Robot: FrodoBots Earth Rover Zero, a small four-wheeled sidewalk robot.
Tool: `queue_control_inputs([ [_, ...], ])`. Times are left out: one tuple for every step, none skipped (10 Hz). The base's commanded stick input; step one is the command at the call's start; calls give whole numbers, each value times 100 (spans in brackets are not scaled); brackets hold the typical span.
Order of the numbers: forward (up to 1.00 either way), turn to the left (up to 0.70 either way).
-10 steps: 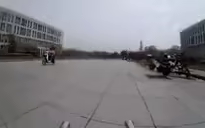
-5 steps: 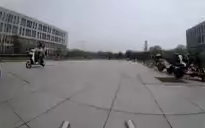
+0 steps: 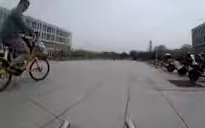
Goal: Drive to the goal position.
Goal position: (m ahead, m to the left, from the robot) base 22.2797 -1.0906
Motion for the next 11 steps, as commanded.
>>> queue_control_inputs([
  [100,6],
  [100,9],
  [100,0],
  [100,0],
  [100,0],
  [100,0],
  [100,0],
  [100,0],
  [100,1],
  [100,10],
  [100,7],
])
